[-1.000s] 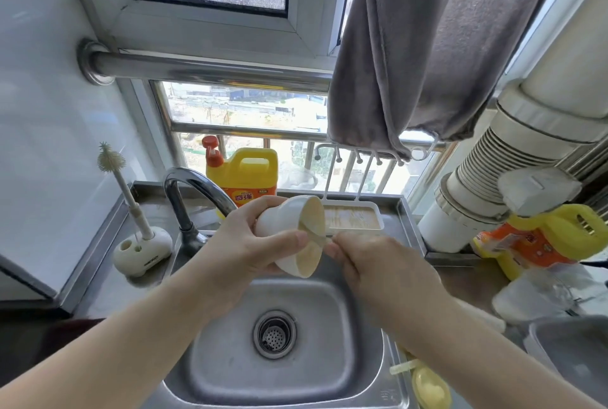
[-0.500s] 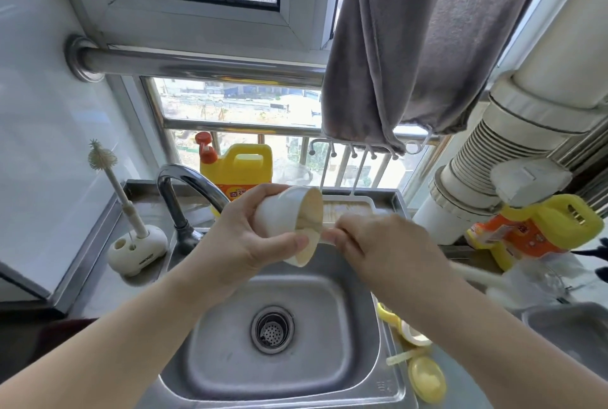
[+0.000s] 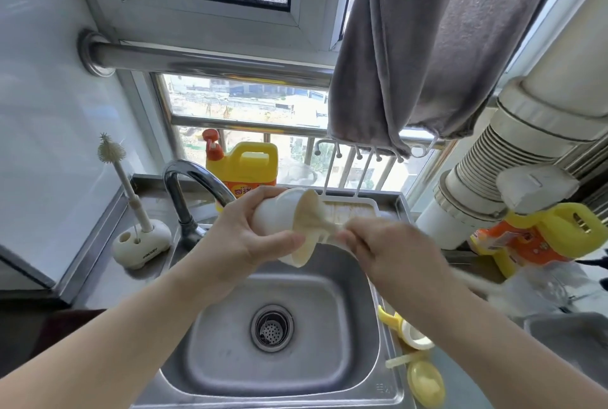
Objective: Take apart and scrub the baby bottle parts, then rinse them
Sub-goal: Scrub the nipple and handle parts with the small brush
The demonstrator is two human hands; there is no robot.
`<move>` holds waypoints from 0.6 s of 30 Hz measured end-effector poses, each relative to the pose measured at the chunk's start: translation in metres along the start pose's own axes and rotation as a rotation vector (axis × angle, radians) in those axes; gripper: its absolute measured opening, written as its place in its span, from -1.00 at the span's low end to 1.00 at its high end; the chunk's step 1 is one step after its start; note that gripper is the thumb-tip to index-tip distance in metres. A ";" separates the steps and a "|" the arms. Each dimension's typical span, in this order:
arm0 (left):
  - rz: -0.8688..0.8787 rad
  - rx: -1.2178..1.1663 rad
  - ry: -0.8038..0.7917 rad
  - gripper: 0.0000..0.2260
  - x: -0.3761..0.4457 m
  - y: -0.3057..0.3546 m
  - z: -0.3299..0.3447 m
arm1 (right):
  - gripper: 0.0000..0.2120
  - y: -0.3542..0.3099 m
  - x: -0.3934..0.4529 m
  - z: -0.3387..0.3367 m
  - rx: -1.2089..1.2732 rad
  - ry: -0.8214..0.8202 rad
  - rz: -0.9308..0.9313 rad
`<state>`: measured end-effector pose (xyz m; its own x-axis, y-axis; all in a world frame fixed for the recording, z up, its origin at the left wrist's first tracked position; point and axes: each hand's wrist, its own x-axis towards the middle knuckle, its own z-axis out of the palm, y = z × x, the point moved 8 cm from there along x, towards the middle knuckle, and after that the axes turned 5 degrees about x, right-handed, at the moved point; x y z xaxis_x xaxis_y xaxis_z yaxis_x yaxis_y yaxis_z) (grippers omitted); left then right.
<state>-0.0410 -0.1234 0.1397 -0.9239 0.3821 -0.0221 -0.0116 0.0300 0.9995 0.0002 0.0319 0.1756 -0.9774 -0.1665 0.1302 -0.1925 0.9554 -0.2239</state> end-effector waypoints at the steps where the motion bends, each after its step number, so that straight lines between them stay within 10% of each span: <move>1: -0.001 0.003 -0.007 -0.38 0.001 0.001 0.001 | -0.66 -0.002 -0.002 -0.010 -0.141 0.160 -0.059; 4: 0.004 0.036 -0.040 -0.39 0.003 0.006 0.002 | -0.70 -0.006 -0.004 -0.017 -0.137 0.289 -0.085; 10: 0.014 0.062 -0.046 -0.41 -0.006 0.000 -0.001 | -0.65 -0.010 -0.015 0.055 0.832 -0.473 0.205; 18: -0.029 -0.060 -0.083 -0.23 -0.014 -0.010 0.008 | -0.63 -0.019 -0.019 0.060 1.254 -0.596 0.378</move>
<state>-0.0247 -0.1222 0.1296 -0.8882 0.4568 -0.0503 -0.0628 -0.0121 0.9980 0.0169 0.0021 0.1195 -0.8159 -0.3315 -0.4738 0.4400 0.1757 -0.8806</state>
